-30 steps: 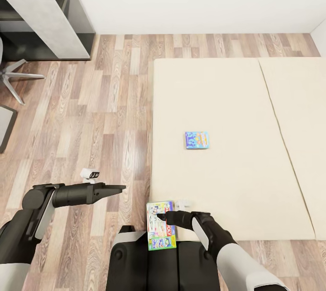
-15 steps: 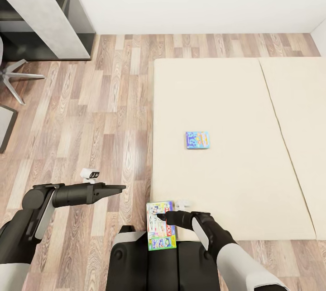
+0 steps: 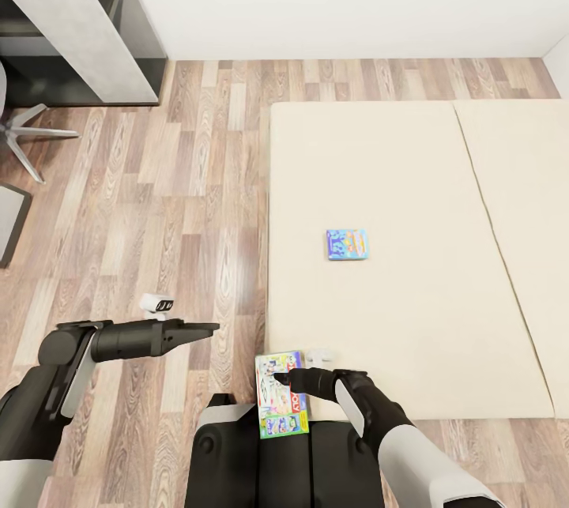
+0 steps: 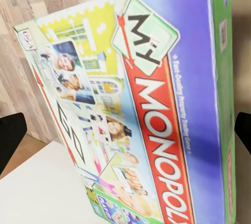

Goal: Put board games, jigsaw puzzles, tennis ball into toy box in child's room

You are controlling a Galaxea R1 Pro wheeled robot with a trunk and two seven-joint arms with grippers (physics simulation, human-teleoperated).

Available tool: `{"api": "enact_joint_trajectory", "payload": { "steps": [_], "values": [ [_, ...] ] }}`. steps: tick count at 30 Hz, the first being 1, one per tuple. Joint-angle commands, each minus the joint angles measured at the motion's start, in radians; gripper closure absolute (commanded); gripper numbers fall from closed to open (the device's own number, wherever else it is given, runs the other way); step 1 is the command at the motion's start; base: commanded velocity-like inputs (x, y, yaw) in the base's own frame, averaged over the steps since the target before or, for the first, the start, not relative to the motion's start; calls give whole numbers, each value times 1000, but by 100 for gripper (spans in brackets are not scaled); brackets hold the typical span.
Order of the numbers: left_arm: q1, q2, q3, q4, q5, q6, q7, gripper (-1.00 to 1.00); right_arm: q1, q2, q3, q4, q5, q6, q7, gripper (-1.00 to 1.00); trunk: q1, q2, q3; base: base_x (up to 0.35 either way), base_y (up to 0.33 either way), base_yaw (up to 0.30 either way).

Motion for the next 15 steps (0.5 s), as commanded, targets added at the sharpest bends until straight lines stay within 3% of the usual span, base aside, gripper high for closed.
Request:
{"api": "enact_joint_trajectory", "payload": {
  "steps": [1,15],
  "values": [
    [0,0,5,0,1,11,-3,-100,0,0,2,-1,-10,7,-2,-100,1,-1,-1,0,4,0],
    [0,0,26,0,1,10,-3,-100,0,0,2,-1,-9,7,-2,-100,1,-1,-1,0,0,0]
  ]
}}
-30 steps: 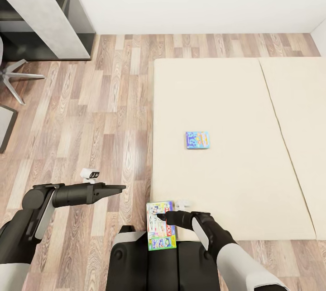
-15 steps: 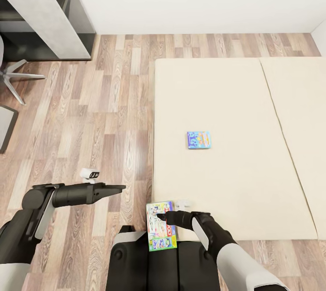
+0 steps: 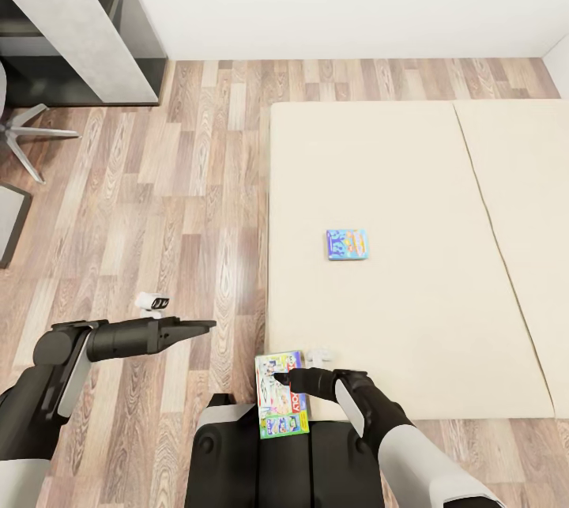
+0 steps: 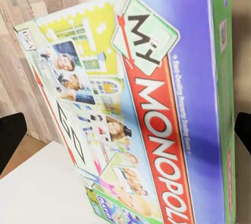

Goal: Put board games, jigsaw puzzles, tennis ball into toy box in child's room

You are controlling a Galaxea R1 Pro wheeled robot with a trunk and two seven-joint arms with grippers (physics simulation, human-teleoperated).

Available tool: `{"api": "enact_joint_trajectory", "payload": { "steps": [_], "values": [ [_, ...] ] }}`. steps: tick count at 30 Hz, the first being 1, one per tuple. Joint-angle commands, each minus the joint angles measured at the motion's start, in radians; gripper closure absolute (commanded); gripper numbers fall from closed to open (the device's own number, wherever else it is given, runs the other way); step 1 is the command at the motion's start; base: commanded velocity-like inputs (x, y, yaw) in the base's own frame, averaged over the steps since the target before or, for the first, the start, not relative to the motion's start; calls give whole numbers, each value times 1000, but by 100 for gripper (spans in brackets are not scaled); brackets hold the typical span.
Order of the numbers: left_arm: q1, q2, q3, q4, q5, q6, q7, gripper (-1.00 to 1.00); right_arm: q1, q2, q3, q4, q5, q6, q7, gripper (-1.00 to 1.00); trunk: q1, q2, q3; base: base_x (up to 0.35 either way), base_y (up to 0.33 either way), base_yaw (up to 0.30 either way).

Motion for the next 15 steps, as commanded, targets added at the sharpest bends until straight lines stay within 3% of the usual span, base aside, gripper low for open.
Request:
{"api": "enact_joint_trajectory", "payload": {
  "steps": [1,15],
  "values": [
    [0,0,0,-1,0,11,-3,-100,0,0,1,-1,-10,7,-2,-100,1,-1,-1,0,0,0],
    [0,0,0,-1,0,11,-3,-100,0,0,1,-1,-10,7,-2,-100,1,-1,-1,0,0,0]
  ]
}}
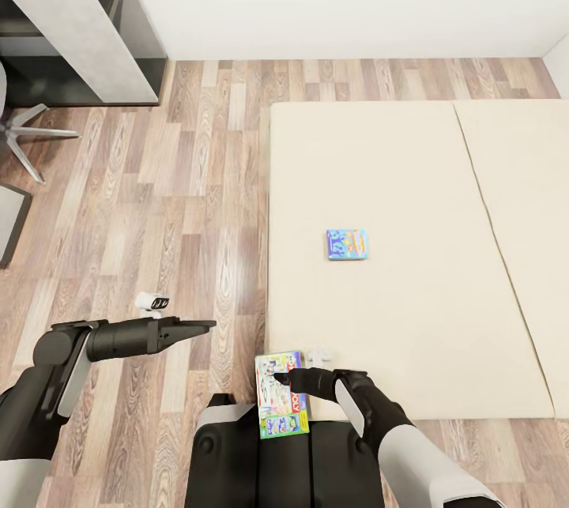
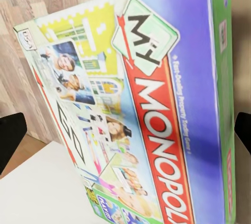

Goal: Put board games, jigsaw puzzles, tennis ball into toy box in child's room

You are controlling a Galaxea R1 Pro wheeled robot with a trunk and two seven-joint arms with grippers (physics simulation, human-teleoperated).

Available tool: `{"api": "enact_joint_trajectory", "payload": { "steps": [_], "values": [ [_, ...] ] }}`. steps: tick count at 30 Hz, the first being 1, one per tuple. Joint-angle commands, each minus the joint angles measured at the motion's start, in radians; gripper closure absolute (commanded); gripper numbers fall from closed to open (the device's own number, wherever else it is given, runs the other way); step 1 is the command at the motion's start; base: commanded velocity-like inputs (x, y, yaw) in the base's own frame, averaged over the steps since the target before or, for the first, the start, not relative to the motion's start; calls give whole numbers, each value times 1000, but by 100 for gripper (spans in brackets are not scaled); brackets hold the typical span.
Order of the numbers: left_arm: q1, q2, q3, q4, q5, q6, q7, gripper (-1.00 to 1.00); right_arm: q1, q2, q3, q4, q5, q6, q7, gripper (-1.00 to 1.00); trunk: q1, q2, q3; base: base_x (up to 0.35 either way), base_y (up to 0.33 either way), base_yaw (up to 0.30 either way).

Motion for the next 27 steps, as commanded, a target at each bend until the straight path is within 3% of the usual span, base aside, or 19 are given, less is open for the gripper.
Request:
{"api": "enact_joint_trajectory", "payload": {
  "steps": [1,27],
  "values": [
    [0,0,0,0,0,11,-3,-100,0,0,1,-1,-10,8,-2,-100,1,-1,-1,0,0,0],
    [0,0,0,0,0,11,-3,-100,0,0,1,-1,-11,7,-2,-100,1,-1,31,0,0,0]
  ]
}}
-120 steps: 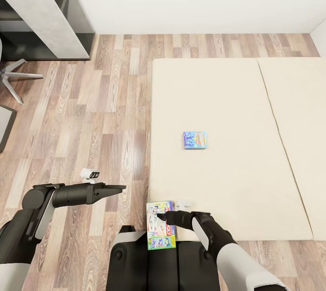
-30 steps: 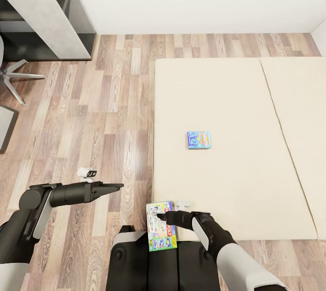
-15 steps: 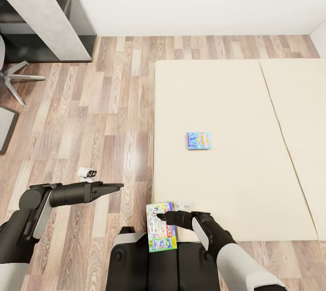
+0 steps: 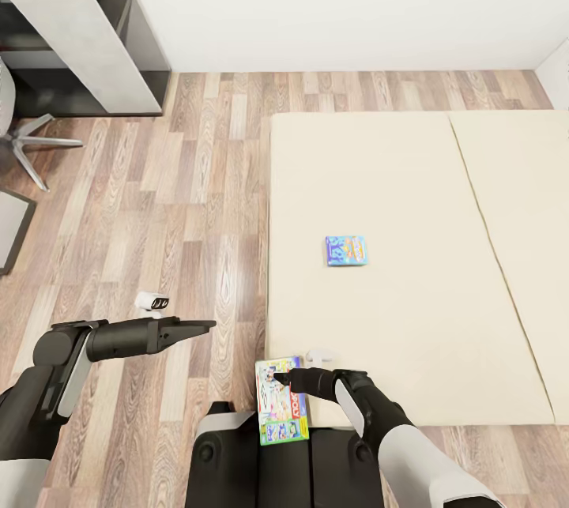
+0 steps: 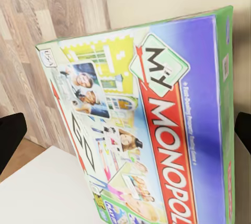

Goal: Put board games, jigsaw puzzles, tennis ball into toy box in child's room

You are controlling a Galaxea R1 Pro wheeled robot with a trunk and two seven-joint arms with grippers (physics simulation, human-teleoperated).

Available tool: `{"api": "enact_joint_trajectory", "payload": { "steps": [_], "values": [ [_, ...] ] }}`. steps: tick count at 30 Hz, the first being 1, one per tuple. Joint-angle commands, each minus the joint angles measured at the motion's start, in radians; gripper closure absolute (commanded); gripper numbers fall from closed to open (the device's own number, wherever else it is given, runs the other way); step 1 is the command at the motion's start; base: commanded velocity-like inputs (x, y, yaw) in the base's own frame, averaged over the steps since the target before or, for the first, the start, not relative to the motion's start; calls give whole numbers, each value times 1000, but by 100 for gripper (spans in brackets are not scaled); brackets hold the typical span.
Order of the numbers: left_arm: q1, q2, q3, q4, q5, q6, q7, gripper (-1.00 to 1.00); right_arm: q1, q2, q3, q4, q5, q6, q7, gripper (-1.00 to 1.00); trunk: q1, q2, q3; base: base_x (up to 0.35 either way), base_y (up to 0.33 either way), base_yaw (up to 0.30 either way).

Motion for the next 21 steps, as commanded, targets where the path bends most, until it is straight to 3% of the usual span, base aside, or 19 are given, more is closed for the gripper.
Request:
{"api": "enact_joint_trajectory", "payload": {
  "steps": [1,21],
  "values": [
    [0,0,0,0,0,11,-3,-100,0,0,1,-1,-10,7,-2,-100,1,-1,1,0,0,0],
    [0,0,0,-1,0,11,-3,-100,0,0,1,-3,-10,6,-2,-100,1,-1,14,0,0,0]
  ]
}}
